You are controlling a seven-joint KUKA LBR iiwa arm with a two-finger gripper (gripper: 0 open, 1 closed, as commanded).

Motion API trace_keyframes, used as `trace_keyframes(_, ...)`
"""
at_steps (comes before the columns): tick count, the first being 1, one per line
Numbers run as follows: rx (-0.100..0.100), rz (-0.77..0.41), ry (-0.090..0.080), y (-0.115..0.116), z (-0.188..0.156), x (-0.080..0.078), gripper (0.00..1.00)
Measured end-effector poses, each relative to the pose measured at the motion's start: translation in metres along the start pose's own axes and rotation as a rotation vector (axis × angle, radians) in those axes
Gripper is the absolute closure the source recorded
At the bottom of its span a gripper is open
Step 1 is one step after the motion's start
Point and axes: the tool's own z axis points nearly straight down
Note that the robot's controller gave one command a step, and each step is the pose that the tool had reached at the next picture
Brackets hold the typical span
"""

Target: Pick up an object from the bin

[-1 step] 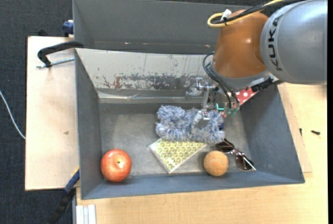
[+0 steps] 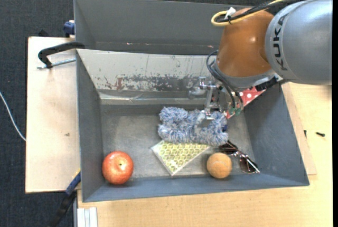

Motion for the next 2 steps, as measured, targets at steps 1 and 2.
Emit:
trace_keyframes(1,-0.001,-0.032,0.021,0.0038,0.0592,-0.0138,1.00)
trace_keyframes(2,-0.002,-0.032,0.020,0.0040,0.0591,-0.0141,1.00)
